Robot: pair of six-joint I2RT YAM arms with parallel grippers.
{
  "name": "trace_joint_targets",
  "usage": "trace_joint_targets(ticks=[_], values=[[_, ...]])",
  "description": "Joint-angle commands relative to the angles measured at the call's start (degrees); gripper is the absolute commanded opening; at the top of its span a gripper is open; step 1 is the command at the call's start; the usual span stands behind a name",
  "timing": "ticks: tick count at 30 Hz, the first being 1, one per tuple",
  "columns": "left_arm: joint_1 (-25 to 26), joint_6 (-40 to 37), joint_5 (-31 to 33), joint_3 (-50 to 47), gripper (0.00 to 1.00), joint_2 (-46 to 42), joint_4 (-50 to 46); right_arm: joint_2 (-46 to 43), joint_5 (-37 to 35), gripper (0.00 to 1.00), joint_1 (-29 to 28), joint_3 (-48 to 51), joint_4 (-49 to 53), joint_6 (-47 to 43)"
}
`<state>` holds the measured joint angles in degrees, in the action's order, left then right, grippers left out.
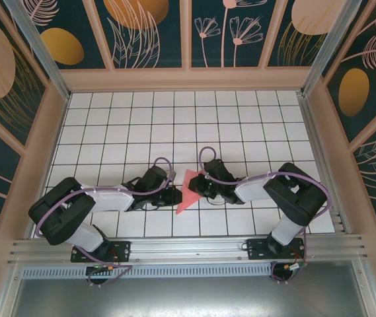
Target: Fold a paper plane with a square sheet of paper (pick it up from the middle)
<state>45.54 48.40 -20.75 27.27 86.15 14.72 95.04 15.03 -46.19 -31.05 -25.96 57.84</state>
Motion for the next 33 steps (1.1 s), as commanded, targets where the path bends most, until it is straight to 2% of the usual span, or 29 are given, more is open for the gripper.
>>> trace_joint_targets(ticks=[1,6,17,26,33], values=[[0.1,-0.4,-0.9,-1.4,0.18,-2.4,-1.2,2.7,-4.0,0.15,-0.1,1.6,4.9,0.5],[0.1,-0.8,-2.9,-1.9,0.20,-2.5,-1.0,2.9,-4.2,0.14,-0.2,2.6,3.9,1.0],[0.1,-1.2,-3.2,-1.0,0.01,2.8,-0.5,0.0,-2.0,0.15,-0.2,1.3,1.3,-0.9],[0.1,-1.2,-2.6,-0.9,0.00,3.4,-1.3,-4.9,1.0,0.19,-0.9,-1.8,0.8,-3.4],[0.1,-1.4,-2.7,-0.6,0.00,3.6,-1.4,-2.4,2.5,0.19,-2.0,-3.8,0.3,-3.5]])
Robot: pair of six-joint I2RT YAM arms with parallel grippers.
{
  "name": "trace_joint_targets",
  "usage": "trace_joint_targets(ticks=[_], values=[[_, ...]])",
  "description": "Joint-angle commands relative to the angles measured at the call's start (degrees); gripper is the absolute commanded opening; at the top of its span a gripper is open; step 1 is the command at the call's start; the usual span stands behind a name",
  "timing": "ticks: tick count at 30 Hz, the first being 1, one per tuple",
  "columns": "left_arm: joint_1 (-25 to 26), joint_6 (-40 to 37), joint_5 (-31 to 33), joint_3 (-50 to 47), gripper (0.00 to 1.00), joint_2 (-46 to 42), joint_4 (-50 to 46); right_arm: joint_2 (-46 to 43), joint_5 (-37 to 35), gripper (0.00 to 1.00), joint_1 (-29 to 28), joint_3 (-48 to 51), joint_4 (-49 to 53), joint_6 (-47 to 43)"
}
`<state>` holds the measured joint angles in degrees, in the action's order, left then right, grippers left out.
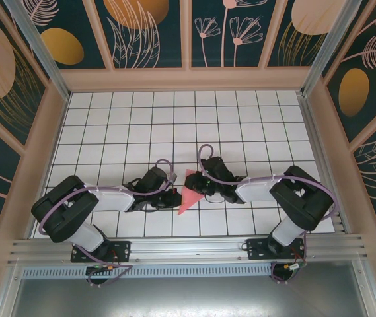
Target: Fold a paper plane with a square sheet of paper (pick it up from the middle)
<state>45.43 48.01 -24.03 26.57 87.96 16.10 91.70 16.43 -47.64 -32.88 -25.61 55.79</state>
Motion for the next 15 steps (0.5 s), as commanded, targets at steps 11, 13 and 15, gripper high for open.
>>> trace_joint_targets(ticks=[11,13,15], values=[[0.2,-1.3,0.6,-0.2,0.00,1.1,-3.2,5.3,-5.3,0.18,0.0,0.3,7.0,-1.7],[0.2,-1.6,0.5,-0.1,0.01,0.9,-3.5,6.0,-6.1,0.17,0.0,0.9,7.8,-1.6],[0.2,-1.8,0.5,-0.1,0.03,0.6,-4.0,6.6,-7.0,0.17,0.0,1.6,8.4,-1.3]])
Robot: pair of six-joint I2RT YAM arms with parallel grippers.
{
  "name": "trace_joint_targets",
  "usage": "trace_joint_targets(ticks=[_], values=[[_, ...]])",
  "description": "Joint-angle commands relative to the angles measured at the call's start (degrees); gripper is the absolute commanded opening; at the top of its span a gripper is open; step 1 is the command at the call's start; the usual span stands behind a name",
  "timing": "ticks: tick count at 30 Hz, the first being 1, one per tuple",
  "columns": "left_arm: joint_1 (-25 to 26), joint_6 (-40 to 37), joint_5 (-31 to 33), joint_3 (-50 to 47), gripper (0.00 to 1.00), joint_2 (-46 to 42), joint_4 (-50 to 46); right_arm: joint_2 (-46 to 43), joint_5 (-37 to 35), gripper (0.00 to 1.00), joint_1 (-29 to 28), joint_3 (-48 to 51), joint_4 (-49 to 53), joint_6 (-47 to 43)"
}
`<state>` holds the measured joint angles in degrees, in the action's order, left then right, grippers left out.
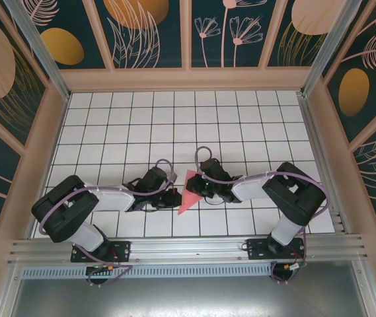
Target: Fold a paper plane with a square sheet of paper (pick it up from the middle)
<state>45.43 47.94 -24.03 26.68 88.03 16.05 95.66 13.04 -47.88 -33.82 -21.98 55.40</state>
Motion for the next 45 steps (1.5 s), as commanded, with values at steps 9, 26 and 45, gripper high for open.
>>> trace_joint_targets(ticks=[9,26,45], values=[[0.2,-0.6,3.3,0.3,0.22,-8.0,-10.1,4.3,-3.5,0.15,0.2,5.0,1.9,-0.7],[0.3,5.3,-9.2,3.4,0.20,-4.1,5.9,4.6,-3.3,0.14,0.2,5.5,1.0,-0.2],[0.3,5.9,-14.5,-9.4,0.21,3.0,9.0,4.9,-4.0,0.14,0.6,5.5,3.1,-0.8]])
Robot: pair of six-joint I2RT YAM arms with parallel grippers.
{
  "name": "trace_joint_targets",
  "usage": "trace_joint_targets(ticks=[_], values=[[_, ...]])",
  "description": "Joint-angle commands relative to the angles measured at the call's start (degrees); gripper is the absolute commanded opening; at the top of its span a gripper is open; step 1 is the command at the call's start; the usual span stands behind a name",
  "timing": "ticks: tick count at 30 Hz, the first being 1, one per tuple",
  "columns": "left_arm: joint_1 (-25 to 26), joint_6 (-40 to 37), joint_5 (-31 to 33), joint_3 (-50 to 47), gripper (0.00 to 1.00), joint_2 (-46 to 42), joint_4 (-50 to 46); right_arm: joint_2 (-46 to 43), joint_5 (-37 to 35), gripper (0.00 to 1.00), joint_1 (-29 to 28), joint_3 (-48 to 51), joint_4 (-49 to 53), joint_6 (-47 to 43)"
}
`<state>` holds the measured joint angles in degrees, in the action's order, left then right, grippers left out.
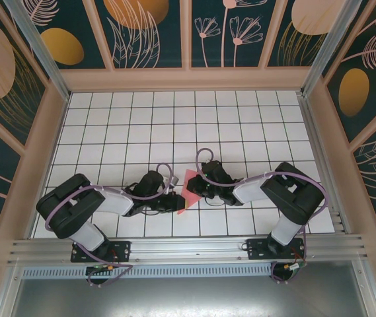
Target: Fold a paper plane with a square sheet of paper (pick it up from the middle)
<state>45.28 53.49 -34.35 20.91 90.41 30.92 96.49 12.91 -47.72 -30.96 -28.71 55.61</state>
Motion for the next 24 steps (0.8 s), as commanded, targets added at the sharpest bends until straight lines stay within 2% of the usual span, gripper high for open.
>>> trace_joint_targets(ticks=[1,11,19,24], values=[[0.5,-0.1,-4.3,-3.7,0.21,0.3,-6.9,4.1,-3.9,0.14,0.5,2.7,9.8,-1.1],[0.6,-1.8,-6.2,-6.0,0.23,-7.7,-11.8,4.1,-3.8,0.14,0.8,2.4,10.2,-1.3],[0.6,0.5,1.0,-2.9,0.25,-17.9,-15.7,4.6,-3.6,0.14,0.8,2.5,9.5,-1.0],[0.5,1.3,2.6,1.4,0.26,-16.0,-12.9,5.2,-3.3,0.14,0.8,2.5,9.1,-0.9]])
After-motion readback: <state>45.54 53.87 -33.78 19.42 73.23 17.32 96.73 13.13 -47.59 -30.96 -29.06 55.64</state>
